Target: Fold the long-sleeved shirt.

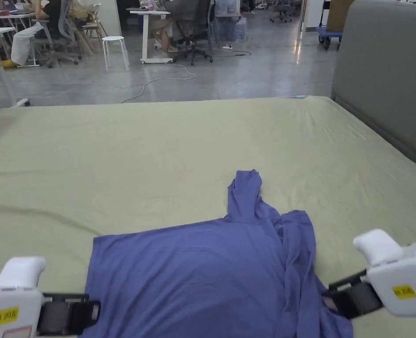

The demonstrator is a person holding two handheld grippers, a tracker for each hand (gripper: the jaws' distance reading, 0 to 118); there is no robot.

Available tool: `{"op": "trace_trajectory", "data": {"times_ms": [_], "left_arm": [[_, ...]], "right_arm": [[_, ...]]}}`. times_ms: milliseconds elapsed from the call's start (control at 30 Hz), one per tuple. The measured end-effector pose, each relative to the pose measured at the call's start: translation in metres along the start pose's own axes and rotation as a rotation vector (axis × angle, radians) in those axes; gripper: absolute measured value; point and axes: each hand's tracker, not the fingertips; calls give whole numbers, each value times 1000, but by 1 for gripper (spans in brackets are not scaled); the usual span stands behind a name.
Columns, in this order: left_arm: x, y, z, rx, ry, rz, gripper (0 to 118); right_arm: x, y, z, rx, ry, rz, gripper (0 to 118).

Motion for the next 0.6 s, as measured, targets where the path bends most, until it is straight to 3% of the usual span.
{"op": "trace_trajectory", "data": {"times_ms": [33,100,133,200,333,467,600], "left_arm": [[-8,11,-6,30,8,-6,92],[-3,27,-10,108,31,-22,22],[-1,32,-16,126,50,-32,0],[-3,43,-38,140,65,-25,0],[-5,57,-77,124,62,-30,0],[-16,69,-118,77,46,-17,0],[-21,88,-150,64,22,-7,0]], "right_arm": [[3,7,0,34,3,-18,96],[6,20,-3,77,-14,-45,42],[7,24,-9,89,-31,-56,9],[11,30,-26,87,-49,-89,0],[23,34,-63,53,3,-162,0],[28,50,-94,12,-12,-138,0],[39,114,-126,32,-7,-95,0]]}}
